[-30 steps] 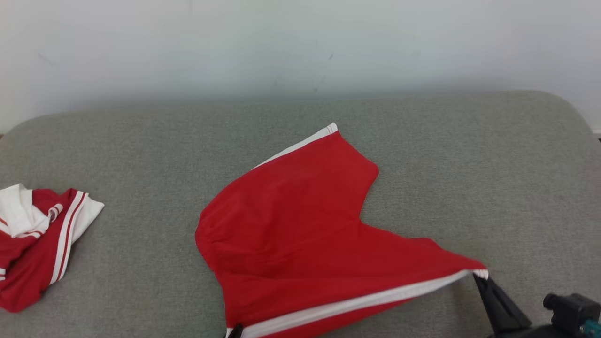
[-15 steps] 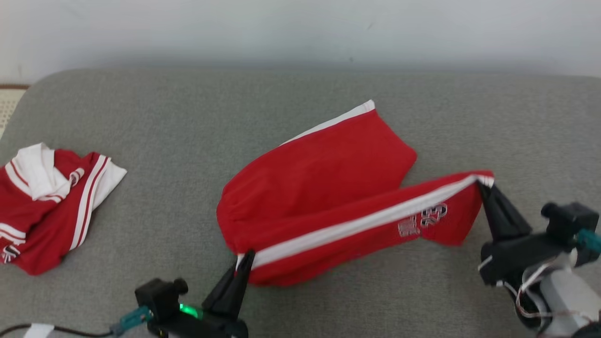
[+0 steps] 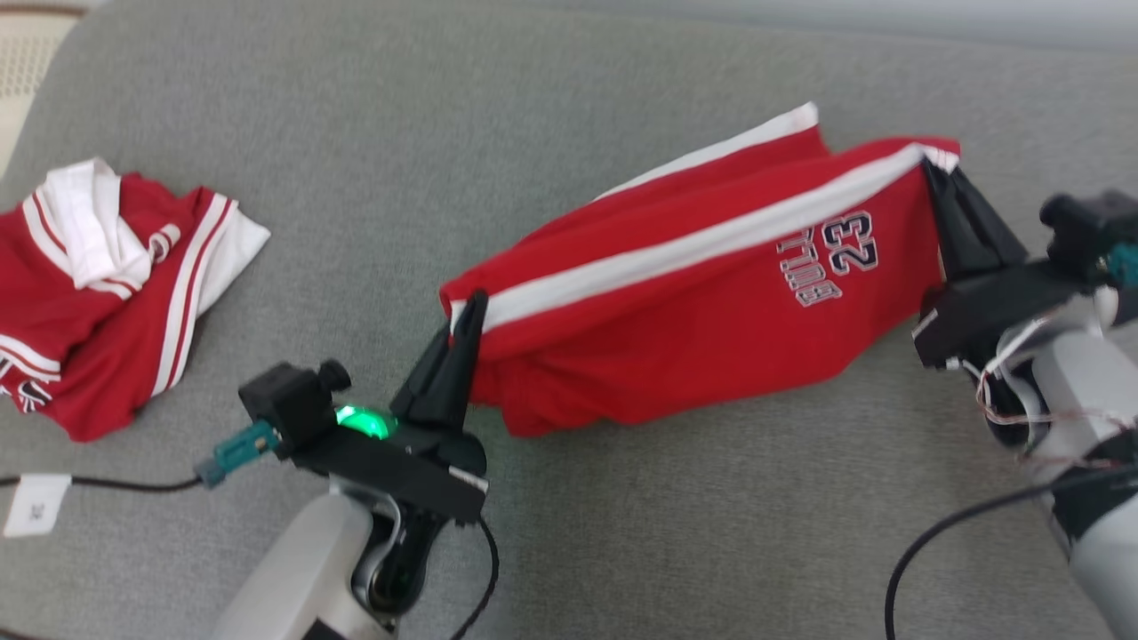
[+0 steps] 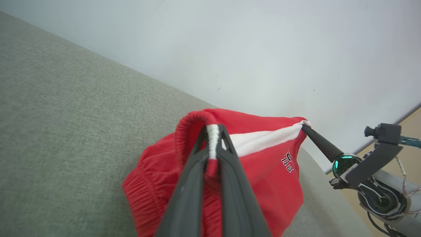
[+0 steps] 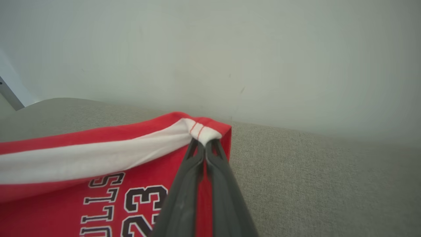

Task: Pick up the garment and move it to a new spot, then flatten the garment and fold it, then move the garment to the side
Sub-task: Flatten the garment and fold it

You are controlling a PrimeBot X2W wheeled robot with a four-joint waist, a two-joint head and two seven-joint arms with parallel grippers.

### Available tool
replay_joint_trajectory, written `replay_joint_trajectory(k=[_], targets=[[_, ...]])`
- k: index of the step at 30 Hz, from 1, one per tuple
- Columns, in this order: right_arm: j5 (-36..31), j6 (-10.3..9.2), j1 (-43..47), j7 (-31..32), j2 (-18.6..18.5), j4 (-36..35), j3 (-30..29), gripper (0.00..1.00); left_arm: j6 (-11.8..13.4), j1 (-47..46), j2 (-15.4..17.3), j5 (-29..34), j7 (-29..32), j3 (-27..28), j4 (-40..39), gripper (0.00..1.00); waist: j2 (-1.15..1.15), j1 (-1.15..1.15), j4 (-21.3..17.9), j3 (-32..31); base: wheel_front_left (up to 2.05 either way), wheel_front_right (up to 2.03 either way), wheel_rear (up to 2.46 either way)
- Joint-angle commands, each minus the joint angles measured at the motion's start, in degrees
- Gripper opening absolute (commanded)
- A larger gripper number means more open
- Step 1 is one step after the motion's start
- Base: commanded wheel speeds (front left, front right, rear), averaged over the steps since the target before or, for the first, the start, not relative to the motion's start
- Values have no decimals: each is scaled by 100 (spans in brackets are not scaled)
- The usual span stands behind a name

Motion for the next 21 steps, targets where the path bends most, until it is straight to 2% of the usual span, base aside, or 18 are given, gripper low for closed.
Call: replay_joint_trajectory(k=[1,7,14,15,16,17,18,19,21], targets=[[-25,-10,-113,-3,-35,47,55,0,2,-103,10,-48,-8,25,57,0,-1,-2,235,351,0,0,0],[139,-10,-1001,-3,-33,634,476,0,2,-528,-53,-137,-8,-31,302,0,-1,-2,389,753,0,0,0],[317,-10,-1646,-3,35,1182,890,0,2,-748,-182,-132,-8,-19,430,0,-1,-2,532,1053,0,0,0],[366,-10,-1700,-3,42,1222,920,0,2,-748,-198,-132,-8,-12,437,8,-1,-2,545,1086,0,0,0],[417,-9,-1747,-3,57,1265,941,4,2,-751,-214,-122,-7,-15,444,24,-1,-2,557,1116,0,0,0],[445,-9,-1788,-3,69,1313,966,46,2,-752,-224,-112,-6,-12,449,49,-1,-2,565,1137,0,0,0],[472,-9,-1818,-3,74,1375,999,83,2,-748,-231,-94,-5,-4,448,84,-1,-2,569,1149,0,0,0],[501,-9,-1844,-3,82,1397,1026,100,3,-734,-234,-74,-2,1,442,100,-1,-2,571,1159,0,0,0],[532,-9,-1827,-2,76,1491,1082,100,4,-687,-249,-32,-2,21,439,100,-1,-2,562,1161,0,0,0]])
